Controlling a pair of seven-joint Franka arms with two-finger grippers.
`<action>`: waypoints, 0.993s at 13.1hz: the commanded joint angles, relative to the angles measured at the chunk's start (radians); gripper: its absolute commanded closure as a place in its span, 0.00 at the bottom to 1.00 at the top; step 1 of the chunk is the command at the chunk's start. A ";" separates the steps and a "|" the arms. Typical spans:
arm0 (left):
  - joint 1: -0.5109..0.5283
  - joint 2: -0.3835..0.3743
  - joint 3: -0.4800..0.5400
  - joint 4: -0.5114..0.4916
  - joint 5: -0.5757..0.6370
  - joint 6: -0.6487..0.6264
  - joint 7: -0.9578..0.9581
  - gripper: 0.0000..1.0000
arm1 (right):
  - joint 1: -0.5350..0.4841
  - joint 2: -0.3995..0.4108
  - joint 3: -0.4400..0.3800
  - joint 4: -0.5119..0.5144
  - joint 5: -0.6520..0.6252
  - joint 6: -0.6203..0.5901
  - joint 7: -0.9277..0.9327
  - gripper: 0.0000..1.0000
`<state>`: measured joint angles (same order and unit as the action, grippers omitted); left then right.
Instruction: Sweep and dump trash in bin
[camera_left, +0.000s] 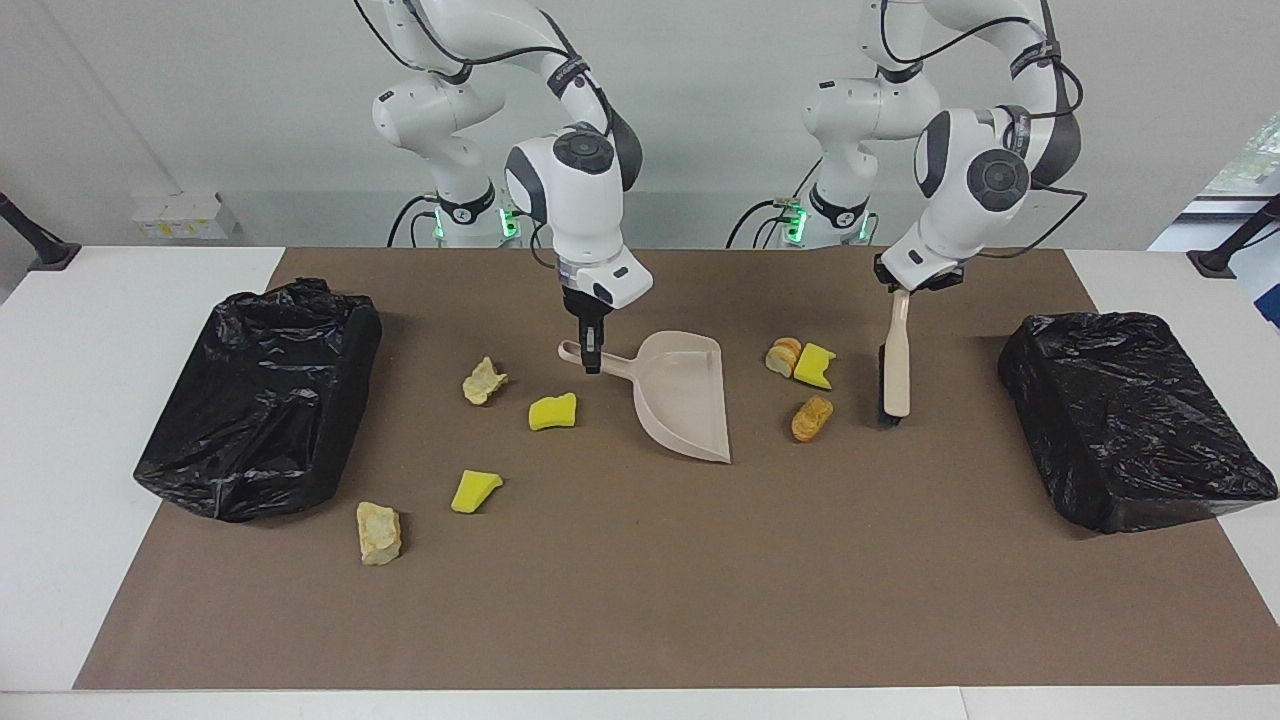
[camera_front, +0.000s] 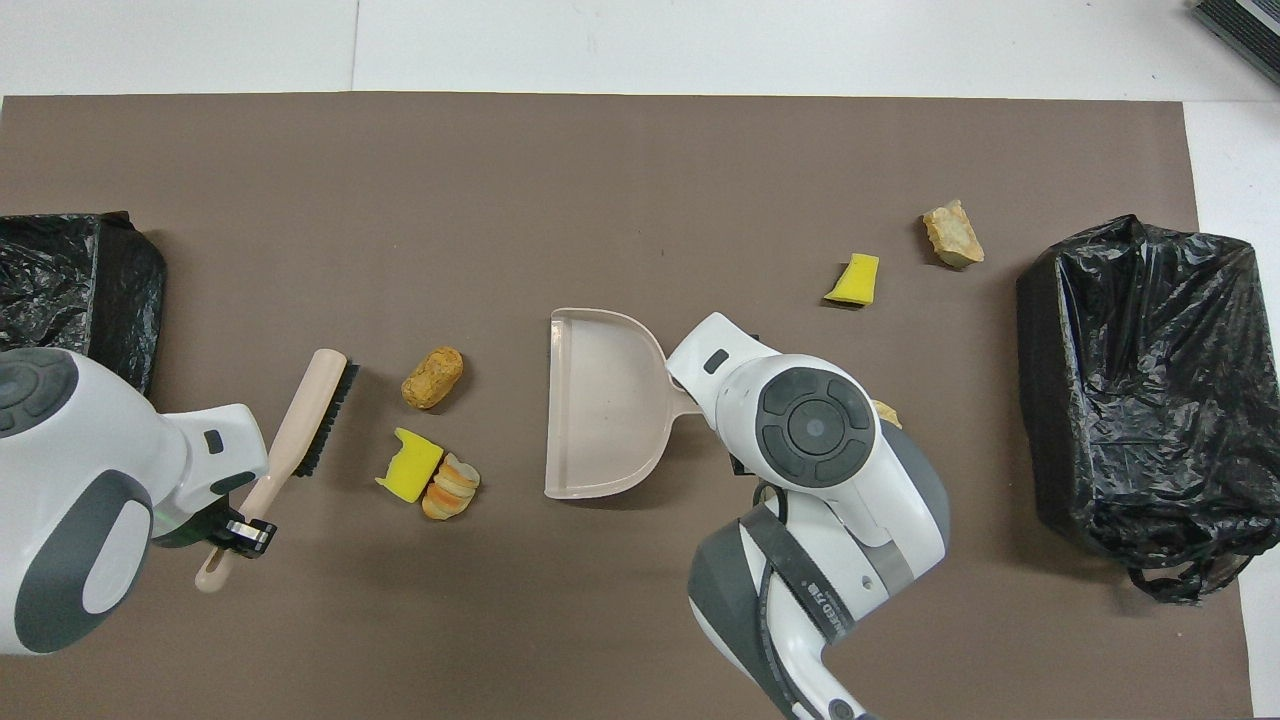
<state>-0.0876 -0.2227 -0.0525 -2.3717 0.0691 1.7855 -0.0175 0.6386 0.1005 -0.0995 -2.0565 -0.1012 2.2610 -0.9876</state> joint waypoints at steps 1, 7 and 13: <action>-0.071 -0.067 -0.001 -0.099 0.003 0.055 -0.195 1.00 | 0.012 -0.021 0.006 -0.047 -0.020 0.017 0.020 1.00; -0.266 0.035 -0.001 -0.126 -0.117 0.325 -0.519 1.00 | 0.013 -0.022 0.006 -0.047 -0.034 -0.003 -0.020 1.00; -0.477 0.063 -0.003 -0.083 -0.284 0.411 -0.548 1.00 | 0.012 -0.024 0.006 -0.047 -0.032 -0.023 -0.014 1.00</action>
<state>-0.4893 -0.1668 -0.0691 -2.4730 -0.1693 2.1865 -0.5512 0.6529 0.1003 -0.0989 -2.0767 -0.1134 2.2553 -0.9914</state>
